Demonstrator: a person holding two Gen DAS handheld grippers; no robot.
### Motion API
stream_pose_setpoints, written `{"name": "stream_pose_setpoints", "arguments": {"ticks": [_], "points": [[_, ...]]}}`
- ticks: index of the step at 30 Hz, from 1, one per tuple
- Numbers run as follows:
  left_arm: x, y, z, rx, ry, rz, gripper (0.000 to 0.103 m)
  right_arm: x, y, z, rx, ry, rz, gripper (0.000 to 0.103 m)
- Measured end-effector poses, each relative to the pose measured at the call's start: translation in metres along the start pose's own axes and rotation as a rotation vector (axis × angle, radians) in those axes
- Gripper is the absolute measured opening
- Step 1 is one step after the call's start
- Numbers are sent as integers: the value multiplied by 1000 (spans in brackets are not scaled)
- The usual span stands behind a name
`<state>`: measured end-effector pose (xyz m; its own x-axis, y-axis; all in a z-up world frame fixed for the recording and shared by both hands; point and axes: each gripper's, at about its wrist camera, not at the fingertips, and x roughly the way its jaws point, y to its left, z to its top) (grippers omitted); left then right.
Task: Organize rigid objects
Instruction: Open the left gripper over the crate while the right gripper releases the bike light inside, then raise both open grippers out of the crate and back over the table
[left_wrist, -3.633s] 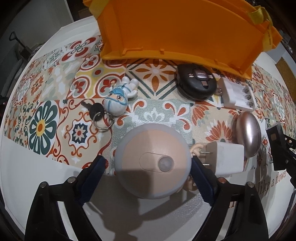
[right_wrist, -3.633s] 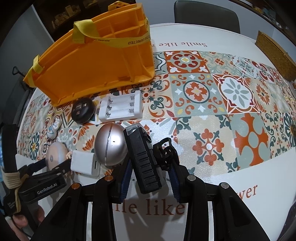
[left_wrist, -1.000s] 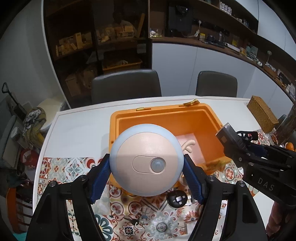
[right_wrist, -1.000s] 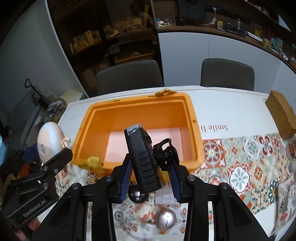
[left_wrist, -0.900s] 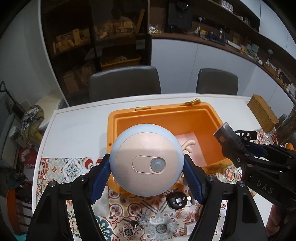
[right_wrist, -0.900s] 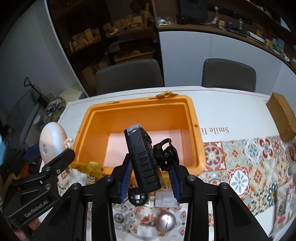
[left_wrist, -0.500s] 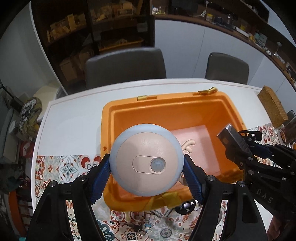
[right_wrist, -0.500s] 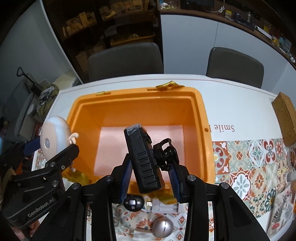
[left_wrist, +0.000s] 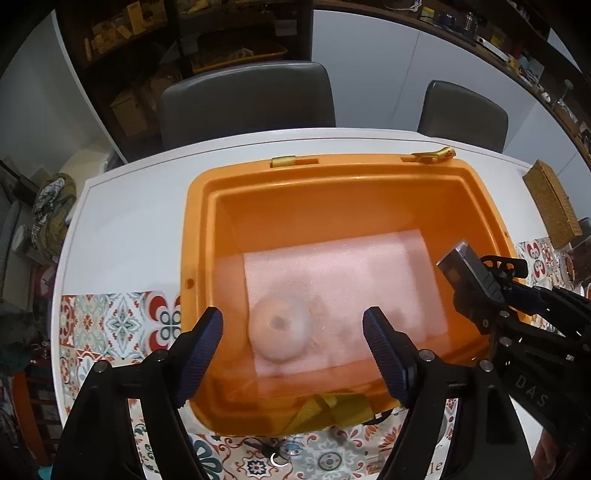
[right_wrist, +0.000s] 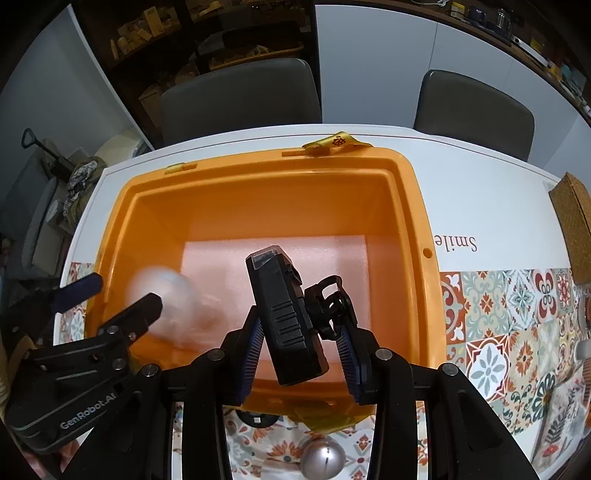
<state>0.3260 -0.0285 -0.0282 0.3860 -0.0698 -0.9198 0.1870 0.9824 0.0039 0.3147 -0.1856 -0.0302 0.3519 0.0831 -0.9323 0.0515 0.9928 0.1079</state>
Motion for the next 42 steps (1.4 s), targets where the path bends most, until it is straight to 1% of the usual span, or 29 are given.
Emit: {"name": "stream_pose_setpoints", "arguments": {"ticks": [2, 3, 5, 8, 9, 10, 12, 14, 18, 22, 25, 28, 31, 35, 42], "points": [[-5, 3, -2, -12, -10, 26, 81, 2, 0, 2, 2, 2, 3, 39], [-7, 3, -2, -16, -13, 35, 84, 2, 0, 2, 2, 0, -1, 40], [-11, 6, -3, -25, -19, 60, 85, 3, 1, 2, 1, 0, -6, 41], [-14, 10, -4, -36, -20, 74, 85, 3, 3, 3, -1, -8, -12, 46], [-15, 12, -4, -42, -18, 72, 85, 2, 4, 3, -3, -12, -13, 49], [-17, 13, -5, -48, -17, 69, 85, 1, 5, 3, -6, -18, -22, 58], [-21, 16, -7, -61, -23, 74, 85, -3, 6, 0, -8, -37, -57, 66], [-25, 18, -12, -68, -32, 78, 85, -8, 5, -2, -9, -49, -58, 66], [-37, 19, -23, -79, -55, 70, 91, -23, -3, -13, 25, -80, -37, 66], [-50, 17, -36, -78, -86, 78, 91, -41, -7, -26, 26, -125, -29, 66], [-60, 17, -45, -82, -104, 61, 91, -55, -9, -39, 35, -153, -14, 66], [-71, 15, -54, -84, -127, 51, 92, -65, -9, -50, 38, -172, 0, 66], [-80, 10, -63, -78, -150, 60, 95, -74, -10, -61, 29, -190, 9, 66], [-89, 4, -77, -65, -172, 63, 95, -82, -12, -77, 32, -213, 5, 66], [-94, -5, -97, -59, -184, 60, 95, -82, -17, -101, 42, -207, 20, 66]]}}
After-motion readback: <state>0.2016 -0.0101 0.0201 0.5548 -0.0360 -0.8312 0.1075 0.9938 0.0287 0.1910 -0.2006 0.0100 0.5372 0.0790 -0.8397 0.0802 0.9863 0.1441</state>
